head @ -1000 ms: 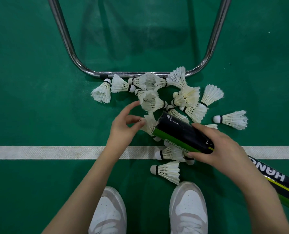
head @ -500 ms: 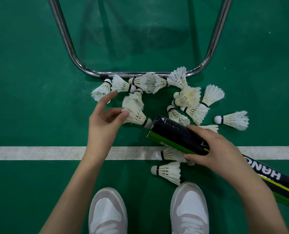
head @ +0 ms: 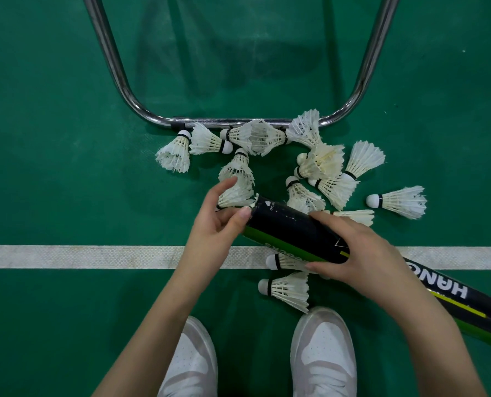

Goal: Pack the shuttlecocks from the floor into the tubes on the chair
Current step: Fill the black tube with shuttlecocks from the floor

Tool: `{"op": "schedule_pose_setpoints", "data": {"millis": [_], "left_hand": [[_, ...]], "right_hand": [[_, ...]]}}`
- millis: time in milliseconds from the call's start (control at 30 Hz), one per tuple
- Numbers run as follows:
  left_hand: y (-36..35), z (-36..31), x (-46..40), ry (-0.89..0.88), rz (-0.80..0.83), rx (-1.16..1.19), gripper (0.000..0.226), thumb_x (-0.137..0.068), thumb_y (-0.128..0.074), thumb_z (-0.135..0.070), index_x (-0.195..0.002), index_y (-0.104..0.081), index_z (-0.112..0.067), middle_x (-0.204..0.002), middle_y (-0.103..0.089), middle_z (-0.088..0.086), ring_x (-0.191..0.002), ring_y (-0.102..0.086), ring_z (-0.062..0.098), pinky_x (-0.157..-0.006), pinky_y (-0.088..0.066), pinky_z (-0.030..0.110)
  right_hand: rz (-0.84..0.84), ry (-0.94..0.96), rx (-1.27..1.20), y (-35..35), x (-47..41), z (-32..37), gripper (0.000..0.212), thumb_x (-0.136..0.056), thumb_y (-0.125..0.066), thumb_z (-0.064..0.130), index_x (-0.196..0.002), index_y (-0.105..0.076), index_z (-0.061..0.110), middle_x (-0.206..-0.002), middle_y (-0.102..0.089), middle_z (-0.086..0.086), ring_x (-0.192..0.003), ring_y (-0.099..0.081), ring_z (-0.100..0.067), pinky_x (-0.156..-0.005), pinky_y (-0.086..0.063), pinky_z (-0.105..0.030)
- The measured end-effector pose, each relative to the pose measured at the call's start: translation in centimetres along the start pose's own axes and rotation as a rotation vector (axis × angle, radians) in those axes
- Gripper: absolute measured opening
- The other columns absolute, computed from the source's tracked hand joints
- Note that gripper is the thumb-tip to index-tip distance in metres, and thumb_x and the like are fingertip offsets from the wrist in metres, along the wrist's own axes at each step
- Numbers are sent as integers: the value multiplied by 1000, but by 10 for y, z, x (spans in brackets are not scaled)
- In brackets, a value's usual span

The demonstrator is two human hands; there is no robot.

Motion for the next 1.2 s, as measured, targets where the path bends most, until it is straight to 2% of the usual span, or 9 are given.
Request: {"op": "schedule_pose_setpoints", "data": {"millis": [333, 467, 567, 733, 833, 900, 1000, 1067, 1200], "left_hand": [[-16, 0, 4, -22, 97, -126, 74, -73, -76, -6, -132, -41, -35, -98, -73, -9, -92, -68, 9, -88, -50, 23], [-21, 1, 3, -22, 163, -133, 73, -79, -71, -9, -136, -36, -37, -125, -50, -34, -110, -54, -11, -95, -43, 13], [-22, 3, 3, -15, 193, -126, 76, -77, -72, -23, -139, -32, -43, -141, -31, -33, -130, -40, -1, -112, -32, 34], [-19, 5, 1, -14, 179, -229, 92, -72, -79, -12, -141, -28, -44, -114, -52, -45, -119, -54, 9, -109, -37, 41], [-19, 8, 0, 5, 198, -222, 96, -72, -78, -5, -141, -26, -46, -117, -62, -24, -112, -60, 8, -107, -39, 40], [-23, 9, -1, 18, 229, -207, 96, -75, -75, -4, -143, -21, -46, -142, -40, -22, -122, -50, 1, -109, -37, 31], [-30, 9, -1, 18, 281, -202, 95, -79, -71, -2, -143, -13, -41, -137, -21, -38, -121, -28, -27, -101, -27, 4], [-29, 10, -1, 16, 271, -197, 97, -78, -72, -3, -143, -13, -45, -142, -21, -34, -126, -29, -21, -106, -27, 9], [-14, 8, -5, 10, 182, -222, 95, -74, -75, -10, -139, -18, -49, -105, -67, -16, -107, -60, 2, -100, -38, 18]], "right_hand": [[16, 52, -66, -2, -3, 11, 74, -68, -68, 55, -131, -32, 48, -122, -50, 20, -108, -47, -8, -85, -46, -34], [19, 55, -37, -2, -2, 10, 75, -68, -68, 55, -133, -31, 48, -126, -49, 20, -112, -46, -10, -87, -45, -34], [9, 50, -19, 0, -2, 11, 76, -68, -68, 56, -134, -30, 49, -128, -47, 21, -115, -44, -8, -86, -43, -31], [6, 51, 6, -1, -2, 11, 75, -69, -68, 56, -134, -29, 49, -127, -47, 22, -112, -45, -8, -83, -42, -29], [8, 56, 8, -1, -1, 10, 75, -69, -68, 55, -133, -30, 48, -128, -48, 22, -113, -45, -8, -84, -43, -30], [15, 55, 17, -2, 0, 10, 75, -70, -68, 55, -133, -29, 48, -128, -47, 22, -114, -45, -8, -85, -42, -29], [20, 51, 20, -2, 0, 8, 75, -70, -68, 56, -134, -29, 49, -128, -47, 22, -114, -45, -8, -85, -42, -29], [17, 46, 14, -2, -1, 7, 75, -69, -68, 56, -134, -29, 49, -128, -47, 22, -114, -45, -8, -86, -43, -29], [11, 28, -7, 0, -1, 4, 76, -70, -69, 54, -134, -29, 49, -127, -48, 20, -113, -45, -9, -86, -43, -30]]}}
Point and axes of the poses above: each hand's wrist, its own x-axis away from the middle knuckle, its own y-axis out of the back of the hand, z = x × y, the point moved 9 cm from there along -x, towards the middle knuckle
